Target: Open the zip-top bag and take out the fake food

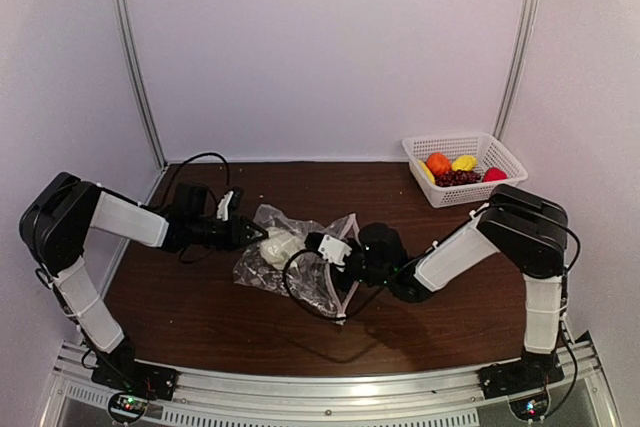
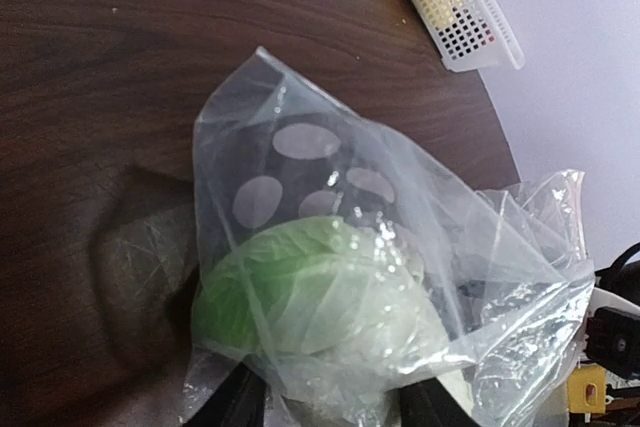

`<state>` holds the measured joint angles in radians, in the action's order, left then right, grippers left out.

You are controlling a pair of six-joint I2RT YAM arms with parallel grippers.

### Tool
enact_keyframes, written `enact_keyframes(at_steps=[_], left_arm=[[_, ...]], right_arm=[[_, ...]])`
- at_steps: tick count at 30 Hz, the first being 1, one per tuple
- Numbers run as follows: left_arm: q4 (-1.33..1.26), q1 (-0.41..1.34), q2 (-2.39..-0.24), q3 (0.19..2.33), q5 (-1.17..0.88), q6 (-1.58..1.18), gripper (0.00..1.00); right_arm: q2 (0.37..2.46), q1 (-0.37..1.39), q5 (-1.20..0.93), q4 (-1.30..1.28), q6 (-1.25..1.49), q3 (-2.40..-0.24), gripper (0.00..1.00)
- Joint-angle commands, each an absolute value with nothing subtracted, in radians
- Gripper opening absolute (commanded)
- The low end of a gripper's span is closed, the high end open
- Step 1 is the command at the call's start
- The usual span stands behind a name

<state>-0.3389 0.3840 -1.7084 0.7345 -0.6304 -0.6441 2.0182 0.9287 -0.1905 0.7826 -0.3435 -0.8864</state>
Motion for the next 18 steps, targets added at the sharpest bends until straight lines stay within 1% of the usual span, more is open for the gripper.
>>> enact_keyframes(at_steps=[1,3,6,10,11,13,16,18], left_arm=[[-0.370,0.426,-1.765,0.765,-0.663,-0.628,0.40],[-0.380,0.444,-1.779,0.766,-0.679,-0.630,0.32],[-0.376,0.463,-1.785,0.764,-0.682,-0.631,0.17],[-0.361,0.481,-1.787,0.760,-0.712,-0.623,0.05],[-0.365,0.482,-1.787,0.756,-0.722,-0.626,0.03],[-0.360,0.482,-1.789,0.753,-0.741,-0.628,0.00],[-0.342,0.482,-1.793,0.757,-0.768,-0.630,0.00],[-0.336,0.484,-1.797,0.760,-0.786,-0.636,0.00]], right_arm=[[2.048,0.945,-0.215,0.791,-0.401,-0.908,0.27],[2.057,0.955,-0.204,0.783,-0.426,-0.914,0.25],[2.065,0.973,-0.177,0.789,-0.455,-0.915,0.25],[2.066,0.987,-0.114,0.816,-0.482,-0.908,0.28],[2.067,0.990,-0.106,0.824,-0.485,-0.904,0.31],[2.063,1.006,-0.066,0.853,-0.505,-0.885,0.46],[2.052,1.029,-0.006,0.913,-0.546,-0.850,0.56],[2.052,1.032,0.018,0.928,-0.548,-0.845,0.58]])
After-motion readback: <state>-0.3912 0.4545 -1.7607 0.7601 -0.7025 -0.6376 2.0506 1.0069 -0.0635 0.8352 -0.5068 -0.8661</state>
